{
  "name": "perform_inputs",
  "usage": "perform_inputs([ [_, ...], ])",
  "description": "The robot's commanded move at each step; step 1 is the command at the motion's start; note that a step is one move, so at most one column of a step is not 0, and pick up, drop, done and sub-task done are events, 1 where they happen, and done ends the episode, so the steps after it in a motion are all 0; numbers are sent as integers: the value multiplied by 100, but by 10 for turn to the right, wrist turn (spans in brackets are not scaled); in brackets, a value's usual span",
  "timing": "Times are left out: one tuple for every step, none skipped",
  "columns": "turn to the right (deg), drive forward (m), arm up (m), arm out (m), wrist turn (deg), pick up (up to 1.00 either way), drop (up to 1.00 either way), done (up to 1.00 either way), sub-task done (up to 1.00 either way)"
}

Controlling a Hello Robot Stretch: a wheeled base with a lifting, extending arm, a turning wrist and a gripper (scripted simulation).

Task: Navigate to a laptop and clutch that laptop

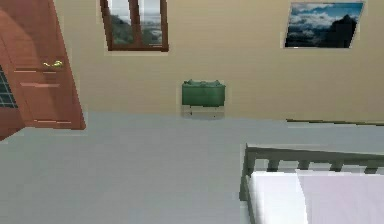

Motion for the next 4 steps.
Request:
perform_inputs([
  [0, 0, 0, 34, 0, 0, 0, 0, 0],
  [0, 0, 0, 0, 450, 0, 0, 0, 0],
  [0, 0, 0, 0, 450, 0, 0, 0, 0],
  [0, 0, 0, 0, 450, 0, 0, 0, 0],
])
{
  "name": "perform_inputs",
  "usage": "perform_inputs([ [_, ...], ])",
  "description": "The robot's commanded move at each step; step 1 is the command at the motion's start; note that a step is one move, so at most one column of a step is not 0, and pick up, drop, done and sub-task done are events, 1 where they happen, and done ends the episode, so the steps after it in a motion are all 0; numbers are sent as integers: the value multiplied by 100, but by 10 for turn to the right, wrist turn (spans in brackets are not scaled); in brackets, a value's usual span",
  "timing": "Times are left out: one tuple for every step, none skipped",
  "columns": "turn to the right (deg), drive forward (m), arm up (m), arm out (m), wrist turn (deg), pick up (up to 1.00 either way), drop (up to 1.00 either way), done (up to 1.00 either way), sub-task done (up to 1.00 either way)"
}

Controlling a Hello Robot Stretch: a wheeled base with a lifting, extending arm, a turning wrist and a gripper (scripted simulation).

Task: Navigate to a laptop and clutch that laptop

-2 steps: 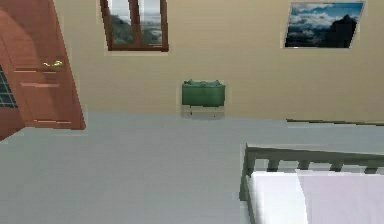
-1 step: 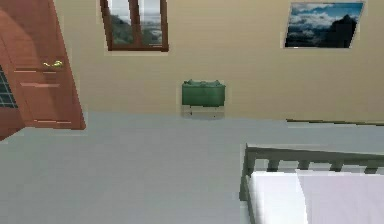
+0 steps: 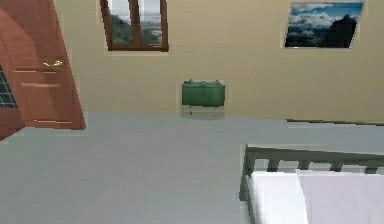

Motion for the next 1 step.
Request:
perform_inputs([
  [0, 0, 0, 0, 450, 0, 0, 0, 0],
])
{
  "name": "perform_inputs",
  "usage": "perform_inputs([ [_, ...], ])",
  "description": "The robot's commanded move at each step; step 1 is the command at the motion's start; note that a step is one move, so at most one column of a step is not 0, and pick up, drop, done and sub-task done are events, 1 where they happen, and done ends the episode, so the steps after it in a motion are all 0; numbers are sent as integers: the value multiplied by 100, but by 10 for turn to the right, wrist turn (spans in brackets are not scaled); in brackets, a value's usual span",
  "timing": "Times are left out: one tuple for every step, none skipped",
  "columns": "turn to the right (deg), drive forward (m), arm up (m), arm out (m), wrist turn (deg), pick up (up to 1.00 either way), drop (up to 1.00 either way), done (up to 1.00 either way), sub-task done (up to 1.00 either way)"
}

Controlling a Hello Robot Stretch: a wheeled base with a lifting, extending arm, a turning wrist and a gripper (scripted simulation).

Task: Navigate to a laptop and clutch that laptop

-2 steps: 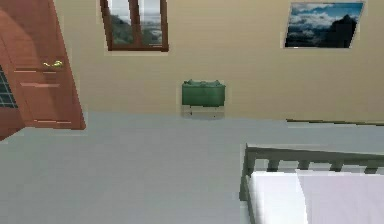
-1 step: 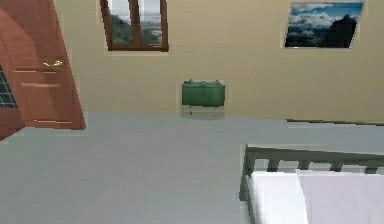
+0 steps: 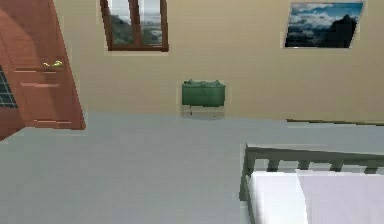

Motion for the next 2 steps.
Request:
perform_inputs([
  [0, 0, 0, 0, 120, 0, 0, 0, 0],
  [0, 0, -30, 0, 0, 0, 0, 0, 0],
])
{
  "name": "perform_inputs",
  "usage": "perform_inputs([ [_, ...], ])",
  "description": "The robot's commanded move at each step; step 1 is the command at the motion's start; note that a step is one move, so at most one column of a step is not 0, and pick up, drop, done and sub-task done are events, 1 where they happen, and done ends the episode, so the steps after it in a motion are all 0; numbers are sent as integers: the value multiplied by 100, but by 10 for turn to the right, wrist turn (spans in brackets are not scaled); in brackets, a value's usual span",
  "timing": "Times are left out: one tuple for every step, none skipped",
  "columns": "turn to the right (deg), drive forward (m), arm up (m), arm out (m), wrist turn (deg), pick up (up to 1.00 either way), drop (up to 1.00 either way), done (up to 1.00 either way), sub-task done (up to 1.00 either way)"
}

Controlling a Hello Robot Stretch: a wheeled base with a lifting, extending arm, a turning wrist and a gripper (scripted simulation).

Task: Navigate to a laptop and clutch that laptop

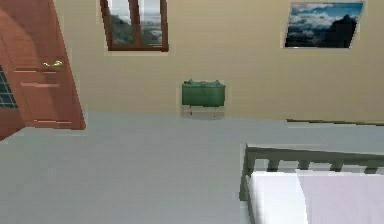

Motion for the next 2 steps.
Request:
perform_inputs([
  [0, 0, 0, 0, 0, 100, 0, 0, 0],
  [0, 0, 10, 0, 0, 0, 0, 0, 0],
])
